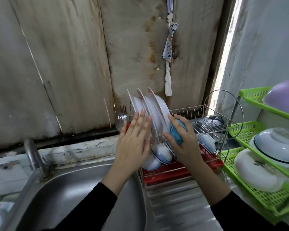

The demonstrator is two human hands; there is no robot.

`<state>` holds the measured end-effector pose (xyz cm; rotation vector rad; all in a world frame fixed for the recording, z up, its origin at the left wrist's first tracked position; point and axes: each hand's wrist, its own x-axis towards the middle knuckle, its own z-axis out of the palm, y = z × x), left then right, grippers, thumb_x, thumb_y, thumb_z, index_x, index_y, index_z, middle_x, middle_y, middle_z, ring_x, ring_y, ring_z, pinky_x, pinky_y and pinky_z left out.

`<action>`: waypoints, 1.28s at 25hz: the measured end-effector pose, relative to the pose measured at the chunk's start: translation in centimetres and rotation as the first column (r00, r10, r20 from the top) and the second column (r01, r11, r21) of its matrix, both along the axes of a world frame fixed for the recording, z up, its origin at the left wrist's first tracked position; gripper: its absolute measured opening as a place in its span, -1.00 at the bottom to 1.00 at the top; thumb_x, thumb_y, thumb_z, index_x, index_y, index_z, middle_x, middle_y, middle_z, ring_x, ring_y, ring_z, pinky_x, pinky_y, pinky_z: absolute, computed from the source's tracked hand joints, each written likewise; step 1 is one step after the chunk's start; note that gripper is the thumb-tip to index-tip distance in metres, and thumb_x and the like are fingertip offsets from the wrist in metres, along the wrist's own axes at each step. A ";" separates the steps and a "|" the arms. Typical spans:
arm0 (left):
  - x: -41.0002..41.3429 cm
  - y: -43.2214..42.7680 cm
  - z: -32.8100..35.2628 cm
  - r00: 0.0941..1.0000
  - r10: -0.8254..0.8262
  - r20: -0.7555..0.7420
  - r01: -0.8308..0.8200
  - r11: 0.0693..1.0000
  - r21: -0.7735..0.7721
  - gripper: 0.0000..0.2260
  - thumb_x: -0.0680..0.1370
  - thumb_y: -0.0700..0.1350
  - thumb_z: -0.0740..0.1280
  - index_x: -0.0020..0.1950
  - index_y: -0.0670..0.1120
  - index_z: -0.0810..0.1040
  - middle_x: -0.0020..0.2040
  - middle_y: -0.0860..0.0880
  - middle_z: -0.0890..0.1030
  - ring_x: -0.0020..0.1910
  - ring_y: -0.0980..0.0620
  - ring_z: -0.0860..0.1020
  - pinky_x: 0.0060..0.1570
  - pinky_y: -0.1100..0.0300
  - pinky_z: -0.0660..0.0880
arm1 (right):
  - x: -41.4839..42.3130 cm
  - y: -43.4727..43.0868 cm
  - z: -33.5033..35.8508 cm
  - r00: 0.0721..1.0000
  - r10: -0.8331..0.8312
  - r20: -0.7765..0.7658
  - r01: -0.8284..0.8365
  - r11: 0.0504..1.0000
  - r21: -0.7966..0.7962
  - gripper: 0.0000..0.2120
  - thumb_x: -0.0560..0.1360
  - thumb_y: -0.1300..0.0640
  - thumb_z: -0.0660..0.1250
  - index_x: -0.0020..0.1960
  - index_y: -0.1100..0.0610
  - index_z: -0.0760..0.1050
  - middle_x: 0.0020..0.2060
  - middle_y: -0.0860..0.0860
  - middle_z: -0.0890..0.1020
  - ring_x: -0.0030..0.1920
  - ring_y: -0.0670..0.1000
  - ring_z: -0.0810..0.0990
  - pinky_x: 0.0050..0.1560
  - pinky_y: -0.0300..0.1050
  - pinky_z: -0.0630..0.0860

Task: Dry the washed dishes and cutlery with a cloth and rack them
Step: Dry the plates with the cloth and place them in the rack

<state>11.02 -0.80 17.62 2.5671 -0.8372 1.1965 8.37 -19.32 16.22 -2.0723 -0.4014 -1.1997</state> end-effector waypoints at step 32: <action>-22.9 37.6 -12.1 0.701 0.550 -0.453 -0.569 0.815 0.109 -0.52 0.52 -0.01 0.07 0.38 -0.13 0.47 0.43 -0.10 0.43 0.40 -0.06 0.42 0.35 -0.20 0.18 | -15.2 37.8 -8.6 0.691 0.480 -0.541 -0.511 0.853 0.105 -0.62 0.54 0.00 0.33 0.33 0.06 0.48 0.30 0.00 0.42 0.31 -0.14 0.35 0.29 -0.48 0.18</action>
